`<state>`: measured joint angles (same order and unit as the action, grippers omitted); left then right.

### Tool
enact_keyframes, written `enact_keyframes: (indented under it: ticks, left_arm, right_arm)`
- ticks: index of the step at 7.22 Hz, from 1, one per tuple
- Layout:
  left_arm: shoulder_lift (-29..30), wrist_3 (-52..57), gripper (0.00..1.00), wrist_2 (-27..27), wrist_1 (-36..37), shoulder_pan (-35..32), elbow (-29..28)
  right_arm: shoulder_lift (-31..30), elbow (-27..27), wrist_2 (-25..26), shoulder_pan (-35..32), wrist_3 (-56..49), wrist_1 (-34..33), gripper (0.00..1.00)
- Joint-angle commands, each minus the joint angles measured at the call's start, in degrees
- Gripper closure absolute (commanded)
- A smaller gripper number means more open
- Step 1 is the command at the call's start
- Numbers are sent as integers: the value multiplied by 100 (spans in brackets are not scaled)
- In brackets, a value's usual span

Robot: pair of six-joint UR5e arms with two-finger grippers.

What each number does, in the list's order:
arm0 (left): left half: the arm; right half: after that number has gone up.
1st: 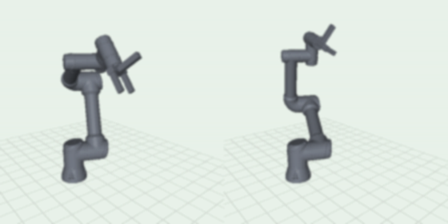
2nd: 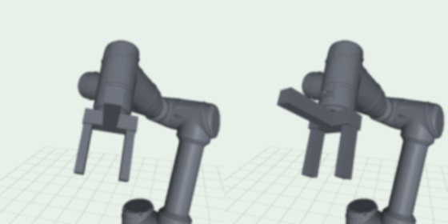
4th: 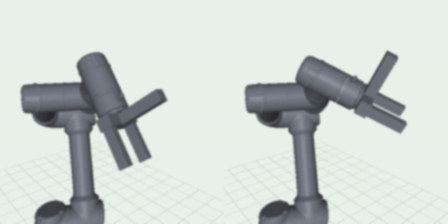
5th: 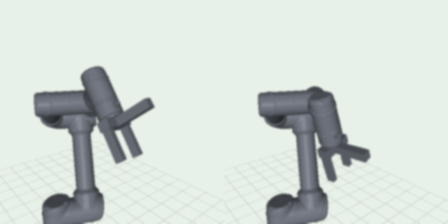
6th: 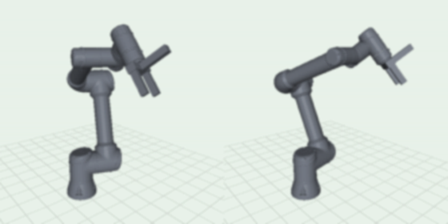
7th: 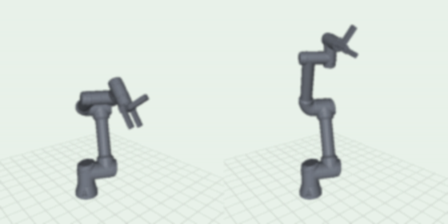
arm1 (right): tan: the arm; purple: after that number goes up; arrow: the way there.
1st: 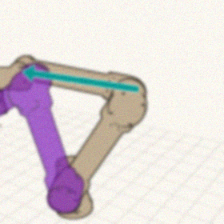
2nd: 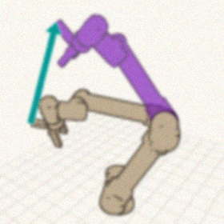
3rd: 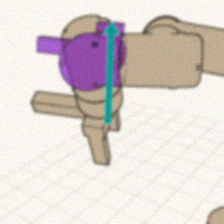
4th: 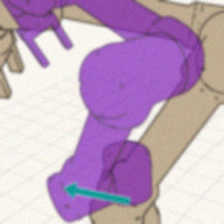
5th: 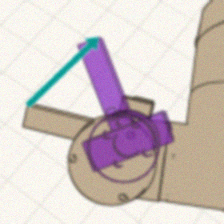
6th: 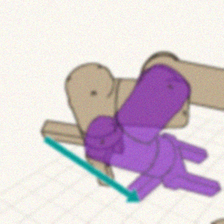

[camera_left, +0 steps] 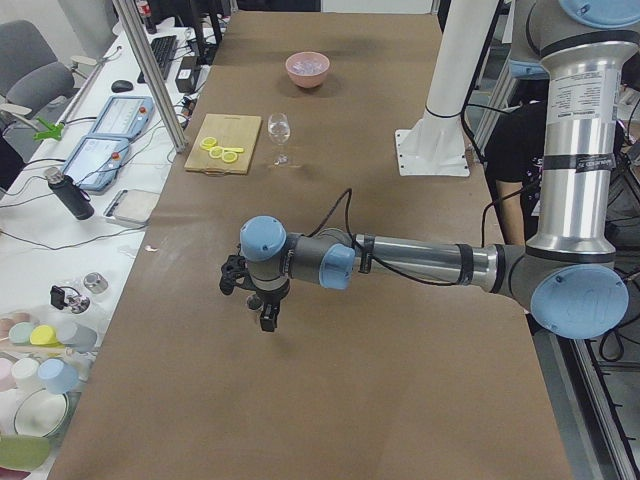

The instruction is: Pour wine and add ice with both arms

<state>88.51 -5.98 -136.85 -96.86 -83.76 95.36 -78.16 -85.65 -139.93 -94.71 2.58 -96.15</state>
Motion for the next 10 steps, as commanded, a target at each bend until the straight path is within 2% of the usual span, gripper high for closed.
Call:
enact_keyframes:
  ticks: [1,3,4,5,7,8,10]
  left_arm:
    - [0,0,2,0,0,0,9]
    - [-9,-244,2,0,-17,0,140]
    - [-157,-699,2,9,-113,9,393]
    - [-245,-1382,2,35,-732,17,439]
    - [-429,-2772,2,830,-2637,140,98]
    - [-622,-2908,2,1183,-3315,210,62]
    - [-869,-3512,2,2130,-4144,831,53]
  right_arm:
    - [12,22,62,-39,-3,8,0]
    - [-6,14,89,-39,5,9,0]
    - [-15,31,89,-39,-3,26,0]
    - [-6,31,98,-39,-3,18,0]
    - [3,14,150,-39,-82,8,0]
    - [20,14,159,-39,-22,9,0]
    - [21,-82,300,-48,5,18,0]
